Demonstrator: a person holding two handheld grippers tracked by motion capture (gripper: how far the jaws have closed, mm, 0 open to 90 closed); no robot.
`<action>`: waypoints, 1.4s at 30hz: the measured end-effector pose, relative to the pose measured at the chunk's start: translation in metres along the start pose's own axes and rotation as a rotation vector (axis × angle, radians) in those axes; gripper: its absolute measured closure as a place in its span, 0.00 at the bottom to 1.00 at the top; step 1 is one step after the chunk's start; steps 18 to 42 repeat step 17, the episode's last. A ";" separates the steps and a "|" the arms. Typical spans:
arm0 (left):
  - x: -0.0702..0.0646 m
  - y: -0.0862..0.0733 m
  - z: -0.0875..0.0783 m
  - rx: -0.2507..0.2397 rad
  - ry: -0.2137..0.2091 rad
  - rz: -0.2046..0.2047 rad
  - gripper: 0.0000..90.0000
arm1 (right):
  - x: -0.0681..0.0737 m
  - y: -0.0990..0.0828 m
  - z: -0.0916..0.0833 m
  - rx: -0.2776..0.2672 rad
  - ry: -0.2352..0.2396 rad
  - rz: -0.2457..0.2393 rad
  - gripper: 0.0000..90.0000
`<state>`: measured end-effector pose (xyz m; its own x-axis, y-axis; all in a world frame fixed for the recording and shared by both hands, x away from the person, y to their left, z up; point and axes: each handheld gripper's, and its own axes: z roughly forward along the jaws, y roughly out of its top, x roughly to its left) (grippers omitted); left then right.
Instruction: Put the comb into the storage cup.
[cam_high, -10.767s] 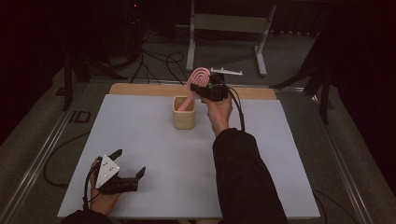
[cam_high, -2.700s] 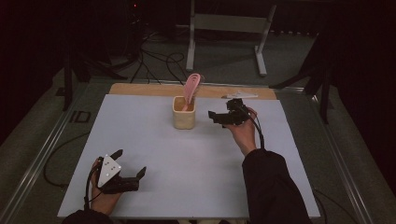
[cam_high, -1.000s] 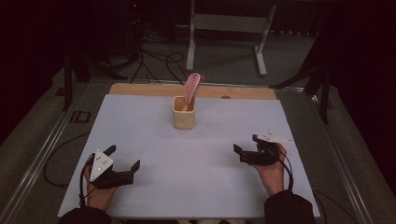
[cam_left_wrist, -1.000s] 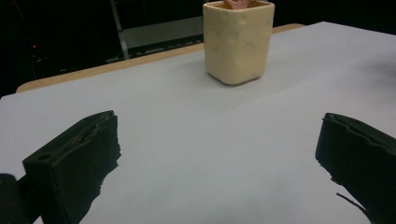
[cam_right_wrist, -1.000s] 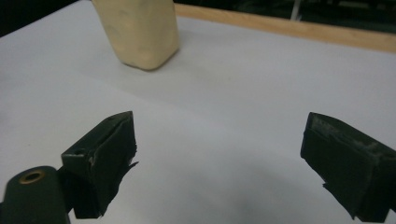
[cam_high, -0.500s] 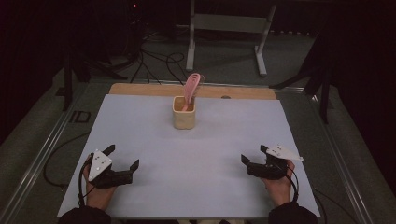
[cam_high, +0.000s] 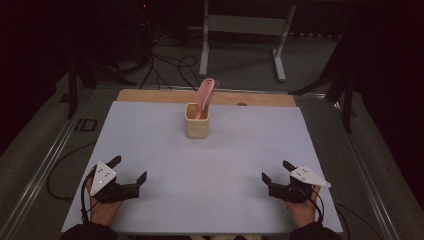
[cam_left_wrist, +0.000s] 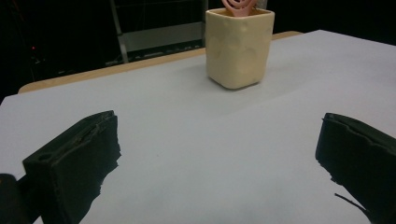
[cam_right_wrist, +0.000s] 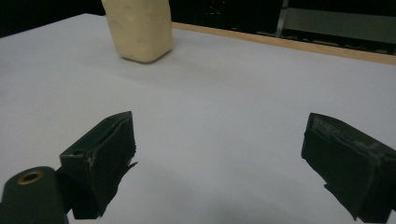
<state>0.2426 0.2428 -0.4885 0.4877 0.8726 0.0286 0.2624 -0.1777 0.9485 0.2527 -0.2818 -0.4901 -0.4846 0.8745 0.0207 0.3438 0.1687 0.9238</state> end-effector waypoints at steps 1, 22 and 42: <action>0.000 0.000 -0.001 0.002 0.000 0.001 0.00 | 0.000 0.000 0.000 0.000 0.000 0.000 0.11; 0.002 -0.003 -0.001 0.019 0.014 0.009 0.00 | -0.009 -0.004 -0.004 -0.028 -0.082 -0.001 0.11; 0.002 -0.003 -0.001 0.019 0.014 0.009 0.00 | -0.009 -0.004 -0.004 -0.028 -0.082 -0.001 0.11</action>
